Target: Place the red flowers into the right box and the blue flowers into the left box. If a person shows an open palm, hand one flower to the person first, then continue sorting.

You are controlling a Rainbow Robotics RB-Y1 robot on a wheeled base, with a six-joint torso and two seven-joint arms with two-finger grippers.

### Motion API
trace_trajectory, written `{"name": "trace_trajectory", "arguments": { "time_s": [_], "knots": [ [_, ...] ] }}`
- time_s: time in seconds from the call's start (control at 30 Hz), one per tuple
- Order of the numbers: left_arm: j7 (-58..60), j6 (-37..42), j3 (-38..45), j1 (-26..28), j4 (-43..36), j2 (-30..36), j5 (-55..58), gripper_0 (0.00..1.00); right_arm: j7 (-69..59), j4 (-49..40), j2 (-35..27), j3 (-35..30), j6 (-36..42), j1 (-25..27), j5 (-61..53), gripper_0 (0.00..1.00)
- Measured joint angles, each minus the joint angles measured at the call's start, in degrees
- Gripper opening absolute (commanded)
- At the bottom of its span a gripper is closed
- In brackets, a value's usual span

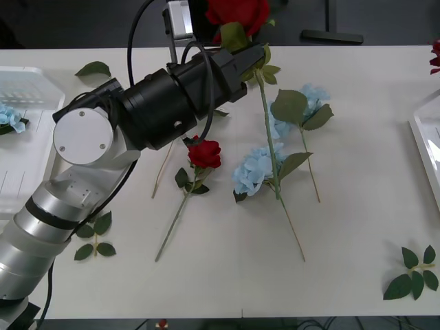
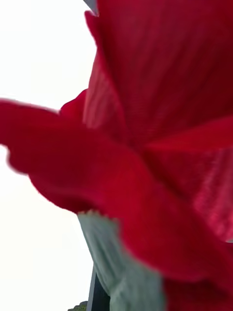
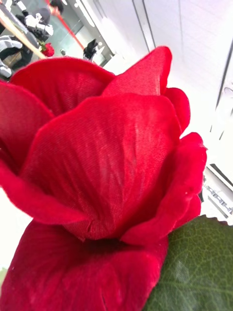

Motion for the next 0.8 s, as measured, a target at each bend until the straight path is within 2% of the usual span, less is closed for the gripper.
{"name": "trace_trajectory", "arguments": {
  "time_s": [0.37, 0.63, 0.8],
  "knots": [
    [0.0, -0.4, 0.0, -3.0, 2.2, -1.0, 0.0, 0.00, 5.5, 16.6, -2.4, 0.0, -18.3, 0.0, 14.9, 0.00],
    [0.0, -0.4, 0.0, -3.0, 2.2, -1.4, 0.0, 0.00, 5.5, 24.5, -3.3, 1.1, -24.0, 0.0, 24.6, 0.00],
    [0.0, -0.4, 0.0, -3.0, 2.2, -1.4, 0.0, 0.00, 5.5, 27.8, -3.3, 3.2, -24.3, 0.0, 28.7, 0.00]
  ]
}}
